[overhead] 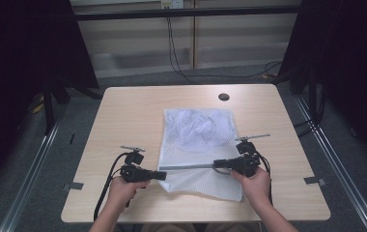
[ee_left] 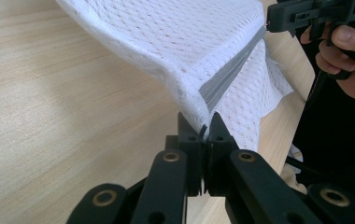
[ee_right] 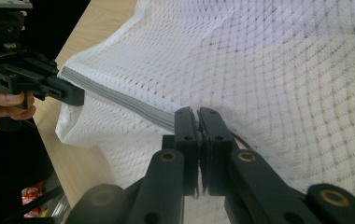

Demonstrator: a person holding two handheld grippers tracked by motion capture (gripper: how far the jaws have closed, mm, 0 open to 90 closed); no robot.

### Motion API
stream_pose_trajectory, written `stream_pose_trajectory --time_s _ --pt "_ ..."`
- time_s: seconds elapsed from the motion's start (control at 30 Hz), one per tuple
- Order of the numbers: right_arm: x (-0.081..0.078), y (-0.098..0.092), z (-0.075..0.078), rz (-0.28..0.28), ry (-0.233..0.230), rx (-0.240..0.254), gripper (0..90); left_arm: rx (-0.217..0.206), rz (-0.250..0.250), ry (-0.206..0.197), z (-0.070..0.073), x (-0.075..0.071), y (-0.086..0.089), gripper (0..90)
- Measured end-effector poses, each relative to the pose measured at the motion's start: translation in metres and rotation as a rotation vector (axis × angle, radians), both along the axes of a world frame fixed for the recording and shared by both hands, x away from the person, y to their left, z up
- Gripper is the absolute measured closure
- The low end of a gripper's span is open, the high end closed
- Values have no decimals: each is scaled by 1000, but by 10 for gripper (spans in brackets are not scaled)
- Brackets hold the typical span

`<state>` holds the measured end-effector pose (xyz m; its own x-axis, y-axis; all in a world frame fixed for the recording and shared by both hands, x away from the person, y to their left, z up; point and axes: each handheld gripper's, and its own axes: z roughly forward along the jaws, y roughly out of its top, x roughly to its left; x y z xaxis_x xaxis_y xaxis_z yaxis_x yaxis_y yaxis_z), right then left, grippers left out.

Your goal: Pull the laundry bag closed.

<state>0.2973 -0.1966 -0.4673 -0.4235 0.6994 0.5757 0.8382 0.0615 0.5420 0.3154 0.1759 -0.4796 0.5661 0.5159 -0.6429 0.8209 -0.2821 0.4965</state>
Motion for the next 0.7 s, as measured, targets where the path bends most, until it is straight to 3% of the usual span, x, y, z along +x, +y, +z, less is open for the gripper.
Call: stream_pose_trajectory --time_s 0.7 --pt "-2 -13 -2 -20 -1 3 871 -13 0 2 1 0 1 882"
